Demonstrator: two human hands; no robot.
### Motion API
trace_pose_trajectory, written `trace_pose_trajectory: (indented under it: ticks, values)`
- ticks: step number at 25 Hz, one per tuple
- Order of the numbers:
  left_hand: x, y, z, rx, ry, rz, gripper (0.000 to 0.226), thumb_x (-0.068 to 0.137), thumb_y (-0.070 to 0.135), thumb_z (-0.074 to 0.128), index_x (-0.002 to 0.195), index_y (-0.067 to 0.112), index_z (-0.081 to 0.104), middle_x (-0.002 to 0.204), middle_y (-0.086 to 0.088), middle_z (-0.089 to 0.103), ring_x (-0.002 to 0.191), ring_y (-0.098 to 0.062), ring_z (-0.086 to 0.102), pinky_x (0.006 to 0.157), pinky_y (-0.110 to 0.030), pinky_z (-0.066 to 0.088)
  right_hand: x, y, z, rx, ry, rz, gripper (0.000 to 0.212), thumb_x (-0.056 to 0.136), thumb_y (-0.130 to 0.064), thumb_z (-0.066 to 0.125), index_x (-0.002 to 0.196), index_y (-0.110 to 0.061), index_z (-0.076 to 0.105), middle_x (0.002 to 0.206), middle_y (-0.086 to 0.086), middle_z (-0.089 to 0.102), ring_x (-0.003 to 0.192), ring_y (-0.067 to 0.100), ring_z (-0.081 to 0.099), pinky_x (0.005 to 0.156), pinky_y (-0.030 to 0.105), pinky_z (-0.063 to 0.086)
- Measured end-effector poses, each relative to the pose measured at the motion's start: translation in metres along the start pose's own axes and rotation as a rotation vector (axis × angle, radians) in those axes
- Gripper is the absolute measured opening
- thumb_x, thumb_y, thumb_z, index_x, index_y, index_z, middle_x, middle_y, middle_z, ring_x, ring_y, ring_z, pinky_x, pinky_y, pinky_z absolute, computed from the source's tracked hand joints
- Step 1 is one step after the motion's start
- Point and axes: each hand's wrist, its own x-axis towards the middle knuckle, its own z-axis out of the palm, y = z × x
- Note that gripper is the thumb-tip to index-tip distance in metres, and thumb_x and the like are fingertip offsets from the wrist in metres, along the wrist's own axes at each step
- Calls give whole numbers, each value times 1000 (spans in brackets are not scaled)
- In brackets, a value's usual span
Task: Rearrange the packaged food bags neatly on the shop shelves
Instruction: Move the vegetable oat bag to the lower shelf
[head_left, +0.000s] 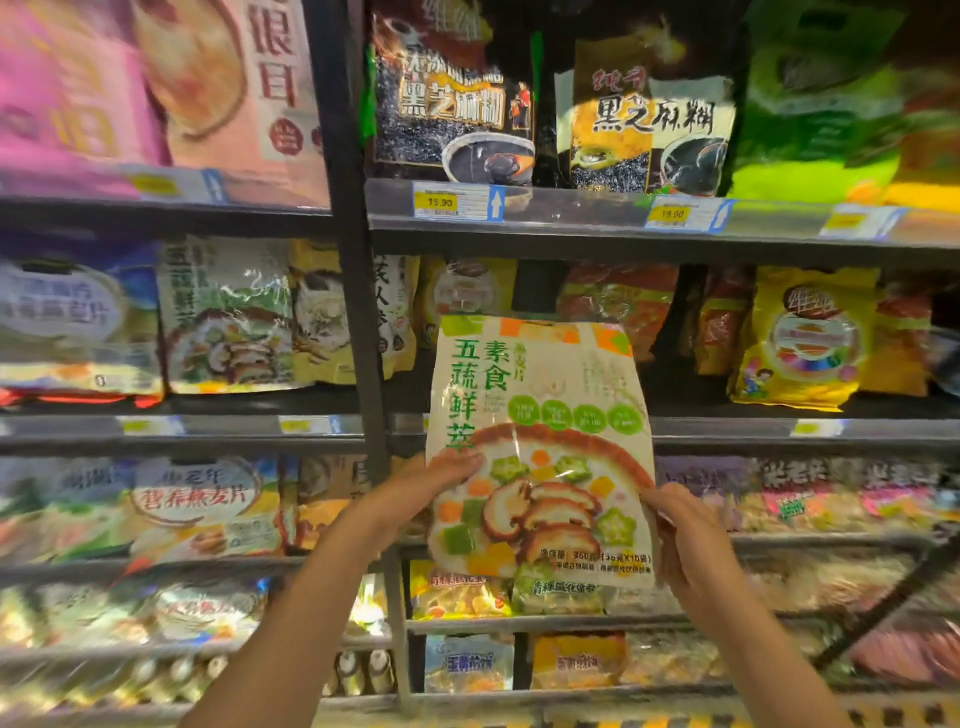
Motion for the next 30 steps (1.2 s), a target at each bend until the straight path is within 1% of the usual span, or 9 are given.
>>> trace_pose_trajectory:
  ticks: [3, 9, 14, 17, 19, 22, 24, 26, 30]
  values:
    - [-51, -16, -19, 44, -7, -47, 62, 73, 59, 86, 125, 29, 69, 117, 0, 79, 113, -27, 73, 108, -54, 52, -37, 19, 18, 30, -50, 18, 26, 101, -10, 55, 76, -9, 50, 81, 16, 59, 75, 29, 63, 72, 42, 51]
    - [-128, -49, -98, 11, 48, -21, 87, 59, 52, 97, 134, 28, 60, 125, -2, 77, 120, -29, 70, 107, -59, 51, -86, 52, 95, -11, -103, 5, 23, 101, -8, 54, 79, -8, 49, 75, 9, 66, 74, 28, 66, 72, 46, 52]
    - [-181, -67, -191, -64, 227, 69, 63, 79, 43, 88, 134, 29, 61, 124, -5, 76, 116, -32, 72, 100, -61, 56, -106, 75, 202, -51, -145, -13, 25, 101, -15, 59, 77, -10, 58, 92, 14, 75, 89, 38, 70, 86, 57, 56]
    - [-206, -75, -255, -89, 411, 165, 65, 74, 57, 88, 130, 32, 65, 123, -2, 77, 113, -29, 74, 96, -63, 57, -115, 88, 282, -43, -194, -18, 25, 98, -24, 66, 76, -14, 59, 108, 26, 70, 93, 40, 70, 91, 65, 55]
    - [-214, -77, -291, -89, 485, 216, 71, 69, 63, 87, 130, 33, 65, 124, 1, 76, 114, -25, 74, 97, -60, 58, -118, 96, 328, -108, -220, -70, 28, 86, -36, 80, 79, -17, 61, 109, 20, 73, 96, 38, 73, 85, 60, 59]
    - [-215, -71, -332, -67, 567, 272, 51, 86, 50, 80, 131, 32, 66, 120, 6, 78, 111, -21, 75, 94, -53, 61, -117, 103, 385, -196, -227, -135, 36, 82, -22, 86, 105, -18, 59, 114, 10, 73, 96, 24, 76, 75, 38, 64]
    - [-207, -62, -352, -58, 604, 308, 43, 89, 47, 77, 128, 33, 67, 117, 6, 78, 109, -21, 75, 92, -53, 62, -108, 101, 411, -260, -194, -178, 54, 79, -21, 89, 119, -26, 53, 120, 1, 70, 104, 18, 73, 84, 43, 64]
    - [-196, -53, -366, -16, 617, 335, 47, 86, 47, 80, 128, 33, 65, 118, 5, 77, 108, -19, 74, 91, -51, 62, -94, 94, 427, -296, -185, -220, 66, 77, -24, 90, 128, -31, 49, 123, -5, 67, 107, 14, 70, 85, 41, 63]
    - [-172, -36, -399, 242, 562, 335, 65, 81, 40, 86, 134, 37, 48, 131, 7, 59, 117, -16, 63, 93, -41, 58, -58, 69, 457, -317, -182, -298, 60, 86, -19, 83, 133, -27, 48, 116, -16, 60, 103, 6, 65, 68, 17, 56]
